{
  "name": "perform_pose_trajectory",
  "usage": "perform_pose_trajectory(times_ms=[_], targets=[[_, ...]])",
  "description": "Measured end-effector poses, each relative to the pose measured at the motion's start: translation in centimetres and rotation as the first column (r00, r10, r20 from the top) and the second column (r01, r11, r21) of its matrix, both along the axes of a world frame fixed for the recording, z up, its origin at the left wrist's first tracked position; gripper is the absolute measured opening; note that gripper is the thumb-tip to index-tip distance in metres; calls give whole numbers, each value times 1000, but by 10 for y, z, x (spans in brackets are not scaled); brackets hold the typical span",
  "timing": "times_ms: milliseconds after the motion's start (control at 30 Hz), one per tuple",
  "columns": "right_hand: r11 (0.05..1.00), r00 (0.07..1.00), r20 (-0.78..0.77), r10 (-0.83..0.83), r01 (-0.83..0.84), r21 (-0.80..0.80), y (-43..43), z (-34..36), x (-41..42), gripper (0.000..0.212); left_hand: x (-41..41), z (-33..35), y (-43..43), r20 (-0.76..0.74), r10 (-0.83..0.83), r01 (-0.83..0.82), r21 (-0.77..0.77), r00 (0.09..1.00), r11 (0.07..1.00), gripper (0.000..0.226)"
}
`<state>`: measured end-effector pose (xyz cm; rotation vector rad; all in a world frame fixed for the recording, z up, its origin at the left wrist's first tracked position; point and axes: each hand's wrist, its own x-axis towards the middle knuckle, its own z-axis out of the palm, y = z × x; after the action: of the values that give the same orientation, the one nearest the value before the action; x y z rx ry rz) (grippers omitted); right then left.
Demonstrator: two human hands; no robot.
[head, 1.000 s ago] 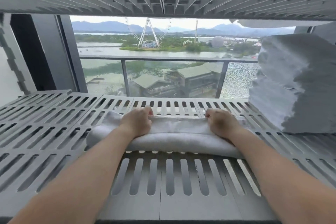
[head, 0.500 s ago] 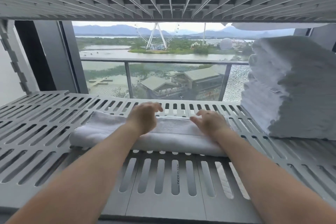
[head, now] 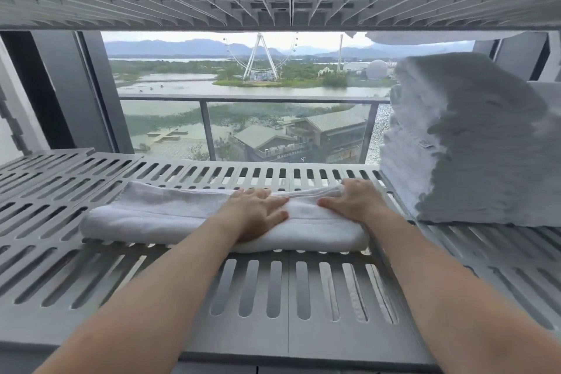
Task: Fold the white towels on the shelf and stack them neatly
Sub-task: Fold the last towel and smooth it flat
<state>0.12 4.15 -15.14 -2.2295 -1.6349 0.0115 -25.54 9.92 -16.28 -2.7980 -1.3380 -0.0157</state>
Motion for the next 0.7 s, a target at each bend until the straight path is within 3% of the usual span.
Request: perform_pose_trajectory(times_ms=[100,233,333,433,533,567,633,700], targets=[[982,961,-265,80,-30,188,0,-4,-7,50,0,-2,-2,-26,22,-22,9,999,1000,82],[993,875,-482,-53,95,64,-4,0,-2,55,1,-2,-4,-32,69,-69,1,997,998,76],[997,852,-519,-72,40,-72,-11,4,-4,50,3,-2,-4,-45,88,-88,9,995,996,69],[998,866,-498,34,-51,-22,-9,3,-16,40,3,0,-7,-45,77,-75,39,996,996,68],[999,832,-554,38,-19,41,-7,10,-28,30,2,4,-12,3,86,-86,106,996,991,64],[998,761,-647,43,2,69,-6,14,-31,29,1,6,-13,29,102,-104,112,994,988,61],[994,508,-858,74,30,104,-3,25,-39,26,-6,11,-15,107,131,-141,91,986,986,49],[993,273,-957,99,39,114,-4,38,-47,31,-21,17,-16,204,128,-158,141,971,977,35]])
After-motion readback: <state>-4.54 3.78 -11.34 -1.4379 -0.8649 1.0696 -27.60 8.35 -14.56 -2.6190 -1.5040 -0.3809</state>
